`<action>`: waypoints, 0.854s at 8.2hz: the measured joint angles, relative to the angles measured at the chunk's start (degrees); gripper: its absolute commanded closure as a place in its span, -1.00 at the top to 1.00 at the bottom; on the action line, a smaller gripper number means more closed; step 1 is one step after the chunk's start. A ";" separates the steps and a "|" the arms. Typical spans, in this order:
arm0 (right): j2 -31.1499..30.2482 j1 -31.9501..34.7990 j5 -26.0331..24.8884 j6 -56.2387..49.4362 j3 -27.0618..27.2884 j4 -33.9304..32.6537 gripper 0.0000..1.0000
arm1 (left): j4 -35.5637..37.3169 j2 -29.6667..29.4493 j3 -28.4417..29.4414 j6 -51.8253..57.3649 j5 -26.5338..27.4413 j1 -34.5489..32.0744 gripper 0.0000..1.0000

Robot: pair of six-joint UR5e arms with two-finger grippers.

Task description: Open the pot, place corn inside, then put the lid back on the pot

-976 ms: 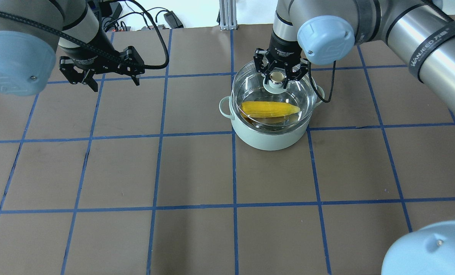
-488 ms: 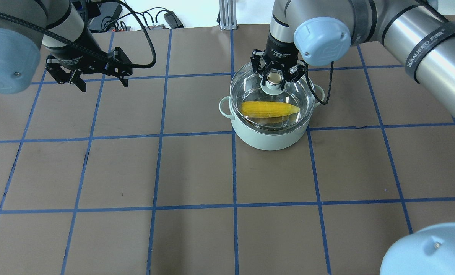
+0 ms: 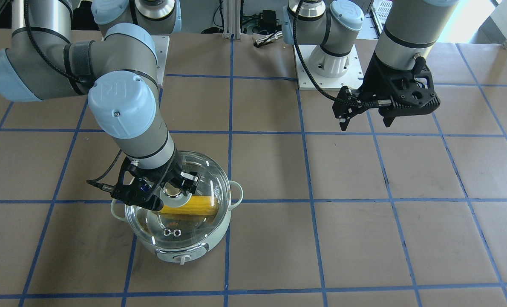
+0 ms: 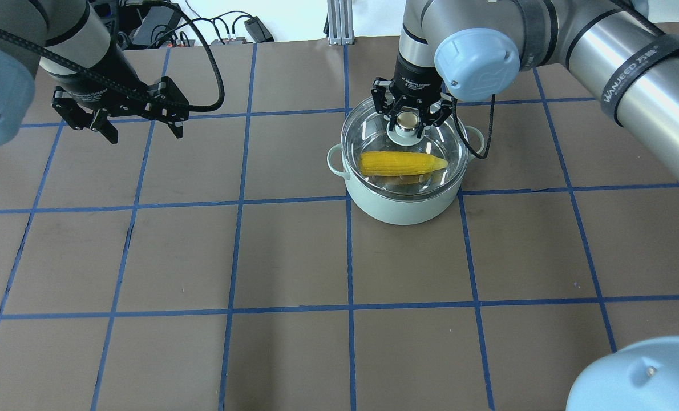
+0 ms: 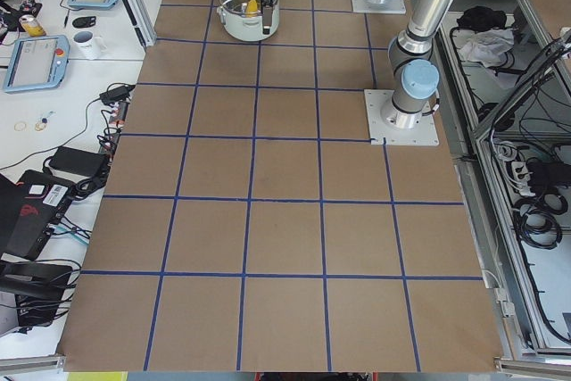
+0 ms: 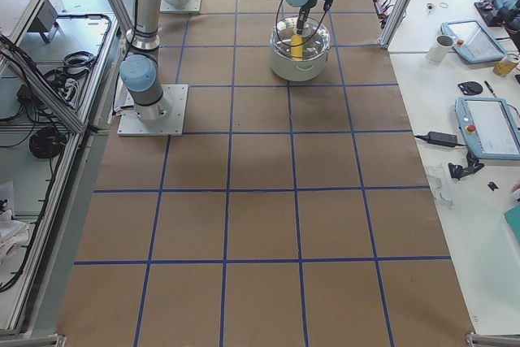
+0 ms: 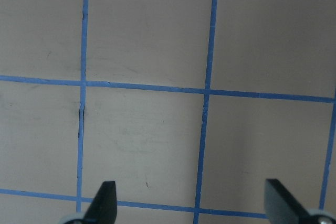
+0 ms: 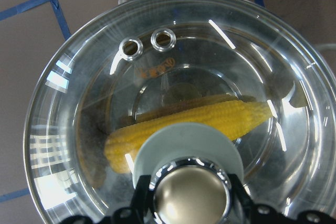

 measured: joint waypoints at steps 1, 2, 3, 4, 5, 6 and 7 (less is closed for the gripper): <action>0.00 0.02 -0.05 -0.19 0.06 0.00 -0.91 | -0.50 0.87 0.07 -0.09 0.09 -0.05 1.00; 0.06 0.03 -0.12 -0.41 0.09 -0.01 -0.90 | -0.88 1.49 0.07 -0.13 0.20 -0.11 1.00; 0.16 0.03 -0.27 -0.67 0.19 -0.01 -0.89 | -1.08 1.65 0.03 -0.18 0.25 -0.14 1.00; 0.18 0.03 -0.37 -0.79 0.23 -0.04 -0.86 | -1.16 1.64 -0.11 -0.22 0.22 -0.18 1.00; 0.23 0.03 -0.45 -0.83 0.26 0.00 -0.86 | -1.19 1.65 -0.23 -0.29 0.14 -0.27 1.00; 0.24 0.03 -0.49 -0.81 0.27 0.05 -0.86 | -1.14 1.65 -0.30 -0.54 -0.15 -0.32 1.00; 0.18 0.03 -0.49 -0.72 0.29 0.15 -0.86 | -1.12 1.59 -0.32 -0.68 -0.24 -0.38 1.00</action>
